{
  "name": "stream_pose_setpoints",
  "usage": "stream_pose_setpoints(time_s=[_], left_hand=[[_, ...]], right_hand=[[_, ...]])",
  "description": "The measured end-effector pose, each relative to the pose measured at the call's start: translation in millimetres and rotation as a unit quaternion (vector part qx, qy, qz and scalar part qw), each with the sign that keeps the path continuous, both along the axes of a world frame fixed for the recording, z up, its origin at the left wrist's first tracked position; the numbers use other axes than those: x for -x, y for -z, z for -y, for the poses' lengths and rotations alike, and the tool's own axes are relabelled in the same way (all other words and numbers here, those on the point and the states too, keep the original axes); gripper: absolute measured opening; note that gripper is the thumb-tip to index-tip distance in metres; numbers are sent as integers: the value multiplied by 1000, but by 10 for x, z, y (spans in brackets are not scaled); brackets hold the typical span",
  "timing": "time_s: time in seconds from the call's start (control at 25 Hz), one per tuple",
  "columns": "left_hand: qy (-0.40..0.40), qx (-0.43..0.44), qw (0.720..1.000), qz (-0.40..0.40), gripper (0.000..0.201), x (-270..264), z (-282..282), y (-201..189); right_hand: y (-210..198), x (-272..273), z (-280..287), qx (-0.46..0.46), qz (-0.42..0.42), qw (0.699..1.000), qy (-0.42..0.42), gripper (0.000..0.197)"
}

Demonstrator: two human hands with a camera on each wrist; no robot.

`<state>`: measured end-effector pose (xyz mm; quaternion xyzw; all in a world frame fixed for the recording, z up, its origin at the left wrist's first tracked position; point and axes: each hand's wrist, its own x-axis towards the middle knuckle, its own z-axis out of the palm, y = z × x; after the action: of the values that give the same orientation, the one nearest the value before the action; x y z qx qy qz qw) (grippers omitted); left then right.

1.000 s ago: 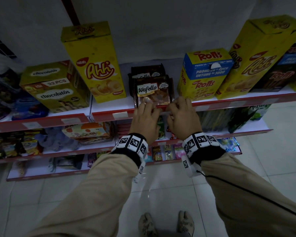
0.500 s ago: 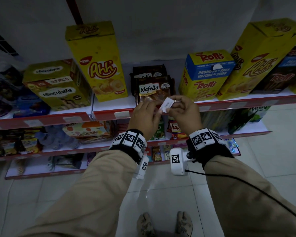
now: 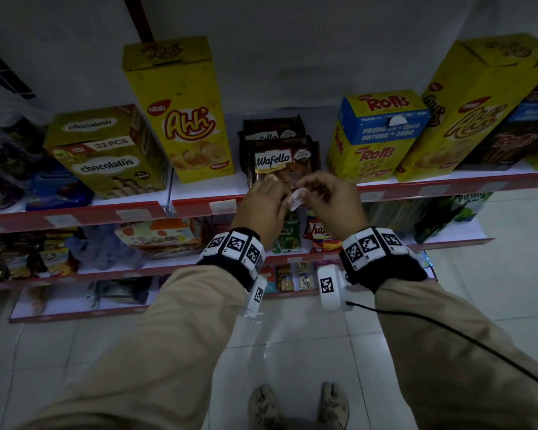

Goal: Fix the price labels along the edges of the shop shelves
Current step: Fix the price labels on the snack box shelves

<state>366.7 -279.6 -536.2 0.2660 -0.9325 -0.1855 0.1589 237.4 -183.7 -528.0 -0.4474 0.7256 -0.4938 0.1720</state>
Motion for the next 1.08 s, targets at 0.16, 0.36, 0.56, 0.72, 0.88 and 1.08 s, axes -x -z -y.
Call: stream_pose_setpoints(time_s=[0.16,0.36,0.56,0.72,0.88,1.08], left_hand=[[27,47,998,41,26,-91,17,-48],[-4,59,996,74,33,-251,63,-65],[-22,47,998,48,33,-255,51,-30],[-5,100,992,75,33,-225,16,-8],[-7,122,989,88,28,-189,21,-5],[-16,141,983,114,23,-144,16,2]], right_hand=[[-1,72,28,-3,-22,999,32,11],[7,8,49,7,-64,997,35,12],[76,-62,59,-36,-177,983,22,13],[145,-92,74,-49,-221,974,21,13],[164,-127,41,-75,-277,958,12,16],[109,-127,14,-167,-384,908,-7,22]])
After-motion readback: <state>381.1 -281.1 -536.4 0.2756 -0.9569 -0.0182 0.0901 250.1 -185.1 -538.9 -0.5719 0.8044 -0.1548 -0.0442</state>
